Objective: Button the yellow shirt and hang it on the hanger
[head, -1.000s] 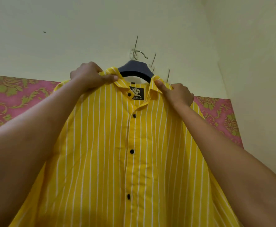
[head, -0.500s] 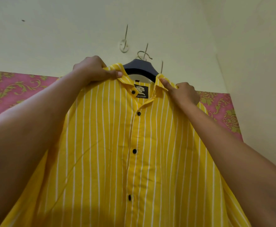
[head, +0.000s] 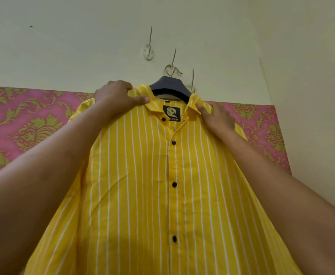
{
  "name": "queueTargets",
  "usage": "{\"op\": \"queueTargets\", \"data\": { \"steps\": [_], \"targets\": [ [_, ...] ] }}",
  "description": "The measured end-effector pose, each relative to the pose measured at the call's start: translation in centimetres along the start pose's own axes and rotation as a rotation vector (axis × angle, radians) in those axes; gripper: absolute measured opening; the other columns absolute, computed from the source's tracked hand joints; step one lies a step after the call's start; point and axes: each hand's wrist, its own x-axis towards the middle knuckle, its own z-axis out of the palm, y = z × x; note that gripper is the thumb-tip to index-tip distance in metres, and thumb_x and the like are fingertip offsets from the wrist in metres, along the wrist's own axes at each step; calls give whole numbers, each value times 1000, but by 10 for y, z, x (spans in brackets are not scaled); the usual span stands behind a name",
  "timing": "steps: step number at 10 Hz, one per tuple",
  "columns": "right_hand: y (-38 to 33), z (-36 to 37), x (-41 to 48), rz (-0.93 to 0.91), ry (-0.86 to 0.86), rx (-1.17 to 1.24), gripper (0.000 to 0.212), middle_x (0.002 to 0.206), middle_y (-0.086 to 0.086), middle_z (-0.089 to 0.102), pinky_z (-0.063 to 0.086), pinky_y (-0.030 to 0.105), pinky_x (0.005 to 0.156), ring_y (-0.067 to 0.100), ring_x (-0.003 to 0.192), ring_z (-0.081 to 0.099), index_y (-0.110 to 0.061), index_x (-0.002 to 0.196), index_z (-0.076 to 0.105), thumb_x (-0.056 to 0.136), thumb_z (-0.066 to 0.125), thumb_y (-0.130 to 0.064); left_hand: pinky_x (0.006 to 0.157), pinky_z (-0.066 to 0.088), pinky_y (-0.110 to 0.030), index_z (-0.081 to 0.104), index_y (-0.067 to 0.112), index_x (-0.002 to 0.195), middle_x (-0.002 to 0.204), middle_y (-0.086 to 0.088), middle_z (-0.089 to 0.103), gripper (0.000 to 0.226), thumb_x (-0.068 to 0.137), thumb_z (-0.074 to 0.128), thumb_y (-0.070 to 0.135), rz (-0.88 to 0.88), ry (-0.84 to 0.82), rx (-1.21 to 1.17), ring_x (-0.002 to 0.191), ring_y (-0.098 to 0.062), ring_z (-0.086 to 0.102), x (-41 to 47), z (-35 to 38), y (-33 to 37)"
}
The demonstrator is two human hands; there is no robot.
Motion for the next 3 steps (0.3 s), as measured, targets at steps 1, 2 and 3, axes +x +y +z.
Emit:
{"op": "queueTargets", "data": {
  "steps": [1,2,3],
  "targets": [
    [2,0,-19,-44,56,16,68,147,15,35,24,46,111,32,137,30,-12,140,31,90,39,-56,98,36,-47,47,22,129,131,-11,53,67,79,51,66,65,30,-19,121,-34,46,-16,-1,-3],
    [3,-10,-53,-87,68,33,70,153,13,24,15,47,115,28,142,20,-16,146,17,91,39,-54,106,25,-48,43,26,133,139,-10,44,62,82,52,59,160,115,-61,128,-32,39,-45,2,-8],
    [8,-20,-104,-163,35,-10,77,155,9,20,11,47,116,24,143,17,-20,147,16,84,31,-63,111,17,-47,37,28,137,149,-8,33,63,83,52,57,241,145,-60,135,-30,30,-87,6,-12]
  ]
}}
